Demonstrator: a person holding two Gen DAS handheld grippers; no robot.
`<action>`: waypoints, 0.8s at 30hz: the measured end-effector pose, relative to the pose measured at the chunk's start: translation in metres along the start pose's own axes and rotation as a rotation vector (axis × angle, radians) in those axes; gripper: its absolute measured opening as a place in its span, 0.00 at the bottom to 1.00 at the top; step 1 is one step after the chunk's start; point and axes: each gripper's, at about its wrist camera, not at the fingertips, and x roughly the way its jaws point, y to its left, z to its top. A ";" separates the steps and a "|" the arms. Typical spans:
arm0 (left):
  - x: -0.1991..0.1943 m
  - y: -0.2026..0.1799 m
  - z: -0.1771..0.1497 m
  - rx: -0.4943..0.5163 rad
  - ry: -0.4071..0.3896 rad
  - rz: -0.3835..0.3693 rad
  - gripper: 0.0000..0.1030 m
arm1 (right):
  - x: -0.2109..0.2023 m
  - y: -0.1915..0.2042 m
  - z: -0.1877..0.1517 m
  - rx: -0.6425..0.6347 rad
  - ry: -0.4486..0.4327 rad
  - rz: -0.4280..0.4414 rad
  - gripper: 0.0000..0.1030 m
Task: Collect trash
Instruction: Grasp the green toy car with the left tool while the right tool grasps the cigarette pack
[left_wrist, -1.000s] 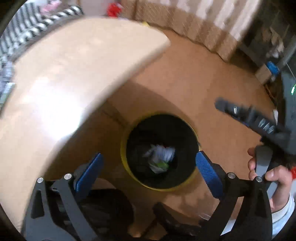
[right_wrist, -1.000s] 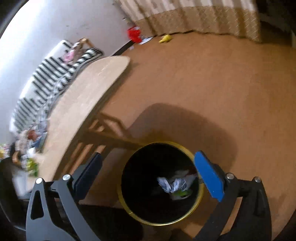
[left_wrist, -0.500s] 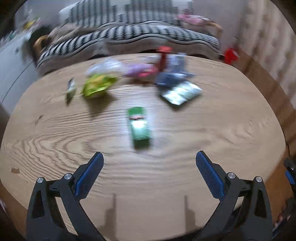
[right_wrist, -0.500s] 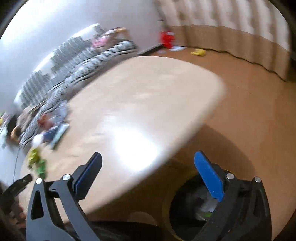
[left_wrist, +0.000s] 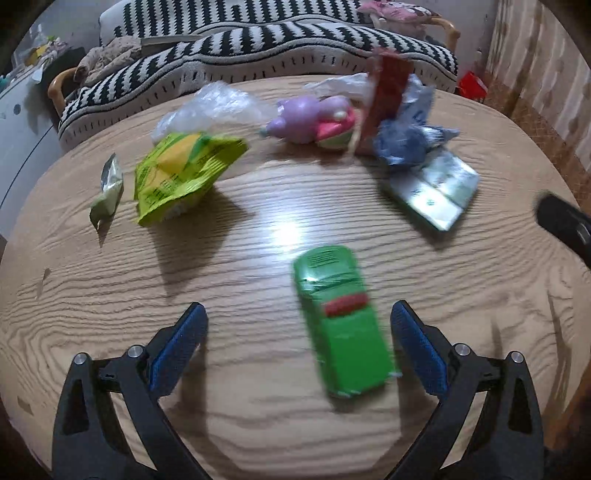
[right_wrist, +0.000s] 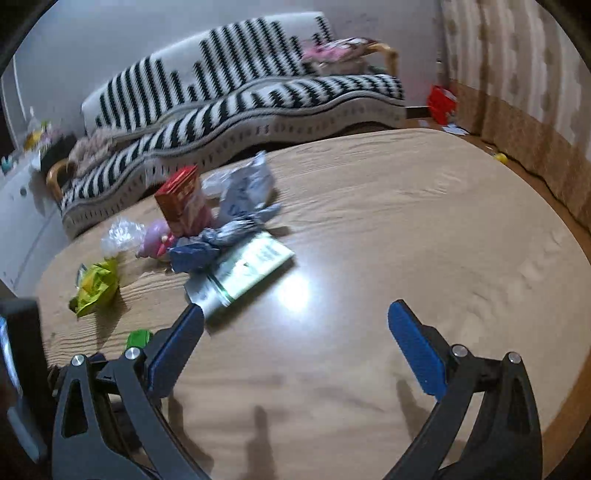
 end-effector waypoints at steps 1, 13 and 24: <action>0.000 0.002 0.000 -0.004 0.000 -0.002 0.94 | 0.005 0.005 0.002 -0.015 0.007 -0.004 0.94; 0.005 0.013 0.008 0.029 -0.006 -0.026 0.94 | 0.099 0.077 0.030 -0.170 0.109 -0.212 0.93; 0.006 0.020 0.009 0.020 -0.007 -0.021 0.94 | 0.069 -0.022 0.008 -0.060 0.147 -0.115 0.94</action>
